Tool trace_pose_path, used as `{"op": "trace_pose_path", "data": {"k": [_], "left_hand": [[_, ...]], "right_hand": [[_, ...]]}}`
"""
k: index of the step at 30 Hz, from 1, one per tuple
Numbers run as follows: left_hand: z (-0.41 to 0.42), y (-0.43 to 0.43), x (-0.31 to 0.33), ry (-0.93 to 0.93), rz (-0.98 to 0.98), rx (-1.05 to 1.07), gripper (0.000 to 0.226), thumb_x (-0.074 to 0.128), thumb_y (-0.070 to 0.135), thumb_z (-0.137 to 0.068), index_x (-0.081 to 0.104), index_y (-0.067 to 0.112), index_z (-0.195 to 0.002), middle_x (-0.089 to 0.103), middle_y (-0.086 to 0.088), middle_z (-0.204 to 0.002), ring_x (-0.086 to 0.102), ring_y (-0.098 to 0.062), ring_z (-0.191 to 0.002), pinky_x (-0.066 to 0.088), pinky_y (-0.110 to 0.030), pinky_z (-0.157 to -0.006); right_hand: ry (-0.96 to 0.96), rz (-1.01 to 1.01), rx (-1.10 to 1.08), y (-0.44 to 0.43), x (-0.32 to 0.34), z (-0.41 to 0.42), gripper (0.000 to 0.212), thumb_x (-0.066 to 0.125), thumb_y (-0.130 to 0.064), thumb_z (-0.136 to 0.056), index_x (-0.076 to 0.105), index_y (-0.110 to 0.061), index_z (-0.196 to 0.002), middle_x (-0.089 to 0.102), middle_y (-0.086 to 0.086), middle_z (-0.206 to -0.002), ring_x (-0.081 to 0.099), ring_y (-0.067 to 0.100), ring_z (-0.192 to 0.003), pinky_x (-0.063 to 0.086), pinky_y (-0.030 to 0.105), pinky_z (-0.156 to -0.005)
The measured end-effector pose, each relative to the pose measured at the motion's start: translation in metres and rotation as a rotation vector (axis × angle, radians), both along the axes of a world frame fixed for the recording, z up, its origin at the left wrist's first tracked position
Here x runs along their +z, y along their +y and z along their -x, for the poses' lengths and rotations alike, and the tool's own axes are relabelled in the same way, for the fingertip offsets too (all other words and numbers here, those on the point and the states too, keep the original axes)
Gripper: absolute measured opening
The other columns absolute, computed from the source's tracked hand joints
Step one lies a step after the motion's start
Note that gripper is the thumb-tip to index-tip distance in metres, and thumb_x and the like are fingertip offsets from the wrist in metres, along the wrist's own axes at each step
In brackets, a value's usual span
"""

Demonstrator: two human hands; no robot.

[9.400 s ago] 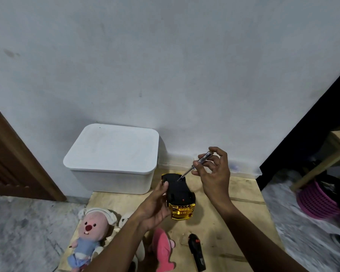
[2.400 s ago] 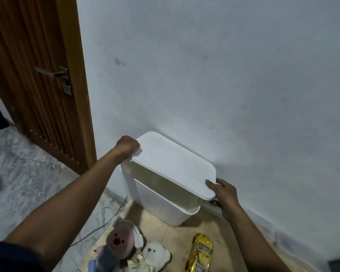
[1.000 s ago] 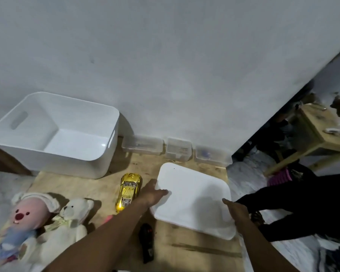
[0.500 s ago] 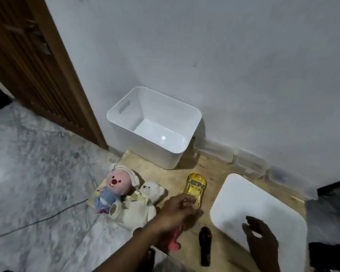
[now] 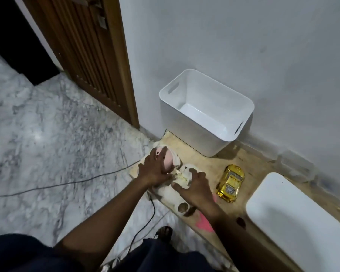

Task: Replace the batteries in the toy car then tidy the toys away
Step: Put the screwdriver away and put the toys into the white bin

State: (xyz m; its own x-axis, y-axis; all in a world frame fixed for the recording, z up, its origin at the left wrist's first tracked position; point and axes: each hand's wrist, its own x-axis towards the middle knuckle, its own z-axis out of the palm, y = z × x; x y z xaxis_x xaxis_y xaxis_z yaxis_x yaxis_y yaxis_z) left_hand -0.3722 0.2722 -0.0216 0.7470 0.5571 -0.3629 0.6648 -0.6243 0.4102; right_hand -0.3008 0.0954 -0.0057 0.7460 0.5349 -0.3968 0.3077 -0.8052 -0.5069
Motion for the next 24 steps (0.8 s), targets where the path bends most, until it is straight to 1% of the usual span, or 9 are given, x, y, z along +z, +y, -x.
{"op": "trace_pose_path", "data": {"k": [2, 6, 8, 12, 14, 17, 20, 22, 24], "left_hand": [[0.011, -0.004, -0.024, -0.069, -0.035, -0.007, 0.107, 0.07, 0.06, -0.073, 0.001, 0.045, -0.153, 0.006, -0.003, -0.166, 0.04, -0.039, -0.137, 0.043, -0.061, -0.101], [0.018, -0.005, -0.036, -0.175, -0.033, 0.034, 0.096, 0.065, 0.048, -0.081, 0.001, 0.047, -0.153, 0.007, -0.001, -0.166, 0.039, -0.039, -0.137, 0.045, -0.062, -0.099], [0.018, -0.004, -0.037, -0.191, -0.038, 0.048, 0.094, 0.066, 0.045, -0.082, 0.004, 0.047, -0.152, 0.01, -0.002, -0.165, 0.041, -0.039, -0.135, 0.046, -0.061, -0.098], [0.021, -0.005, -0.028, -0.385, 0.166, 0.149, 0.091, 0.066, 0.059, -0.077, 0.02, 0.039, -0.153, 0.03, -0.004, -0.155, 0.048, -0.033, -0.129, 0.051, -0.048, -0.097], [0.02, -0.008, -0.013, -0.538, 0.261, 0.231, 0.089, 0.076, 0.051, -0.077, 0.029, 0.034, -0.152, 0.041, 0.0, -0.15, 0.05, -0.024, -0.13, 0.051, -0.038, -0.099], [0.015, -0.009, 0.024, -0.786, 0.331, 0.391, 0.086, 0.085, 0.038, -0.075, 0.04, 0.033, -0.148, 0.048, 0.013, -0.144, 0.049, -0.013, -0.13, 0.045, -0.026, -0.097], [0.002, -0.003, 0.081, -0.975, 0.374, 0.472, 0.083, 0.086, 0.032, -0.075, 0.042, 0.036, -0.146, 0.049, 0.016, -0.142, 0.049, -0.01, -0.128, 0.049, -0.031, -0.099], [-0.016, 0.006, 0.121, -1.037, 0.399, 0.43, 0.083, 0.084, 0.032, -0.078, 0.039, 0.034, -0.148, 0.046, 0.013, -0.146, 0.047, -0.011, -0.132, 0.05, -0.035, -0.102], [-0.043, 0.018, 0.157, -1.026, 0.432, 0.366, 0.083, 0.082, 0.036, -0.08, 0.035, 0.035, -0.149, 0.042, 0.011, -0.149, 0.047, -0.013, -0.133, 0.05, -0.037, -0.103]], "right_hand": [[0.001, 0.045, -0.015, 0.013, -0.005, 0.007, 0.105, 0.063, -0.083, -0.057, 0.023, -0.036, -0.143, 0.032, 0.003, -0.138, 0.035, 0.031, -0.132, 0.048, 0.046, -0.098], [0.073, 0.055, -0.113, 0.025, -0.007, 0.009, 0.133, 0.069, -0.082, -0.043, 0.005, -0.038, -0.15, 0.01, 0.005, -0.157, 0.017, 0.032, -0.146, 0.042, 0.049, -0.106], [0.143, 0.049, -0.14, 0.026, -0.009, 0.006, 0.136, 0.075, -0.074, -0.041, 0.001, -0.041, -0.151, -0.001, 0.003, -0.162, 0.007, 0.029, -0.15, 0.038, 0.05, -0.111], [0.095, -0.04, -0.119, 0.02, 0.0, 0.005, 0.125, 0.079, -0.056, -0.048, 0.007, -0.045, -0.15, 0.001, -0.003, -0.164, 0.004, 0.025, -0.151, 0.035, 0.049, -0.114], [0.011, -0.144, -0.054, 0.018, 0.017, 0.01, 0.118, 0.081, -0.048, -0.058, 0.008, -0.046, -0.15, -0.002, -0.008, -0.164, 0.005, 0.022, -0.152, 0.031, 0.042, -0.116], [-0.103, -0.304, 0.03, 0.016, 0.06, 0.009, 0.114, 0.084, -0.035, -0.065, 0.011, -0.04, -0.153, -0.007, -0.015, -0.164, 0.016, 0.007, -0.146, 0.03, 0.022, -0.111], [-0.162, -0.508, 0.034, 0.021, 0.107, -0.009, 0.117, 0.086, -0.023, -0.062, 0.014, -0.036, -0.153, -0.003, -0.021, -0.162, 0.014, -0.023, -0.134, 0.028, -0.004, -0.091], [-0.207, -0.674, -0.018, 0.028, 0.136, -0.029, 0.117, 0.085, -0.02, -0.059, 0.017, -0.034, -0.153, 0.007, -0.015, -0.162, 0.015, -0.018, -0.139, 0.029, -0.002, -0.096], [-0.237, -0.799, -0.066, 0.04, 0.155, -0.06, 0.113, 0.081, -0.025, -0.056, 0.02, -0.037, -0.15, 0.019, -0.01, -0.16, 0.029, 0.002, -0.143, 0.039, 0.013, -0.103]]}}
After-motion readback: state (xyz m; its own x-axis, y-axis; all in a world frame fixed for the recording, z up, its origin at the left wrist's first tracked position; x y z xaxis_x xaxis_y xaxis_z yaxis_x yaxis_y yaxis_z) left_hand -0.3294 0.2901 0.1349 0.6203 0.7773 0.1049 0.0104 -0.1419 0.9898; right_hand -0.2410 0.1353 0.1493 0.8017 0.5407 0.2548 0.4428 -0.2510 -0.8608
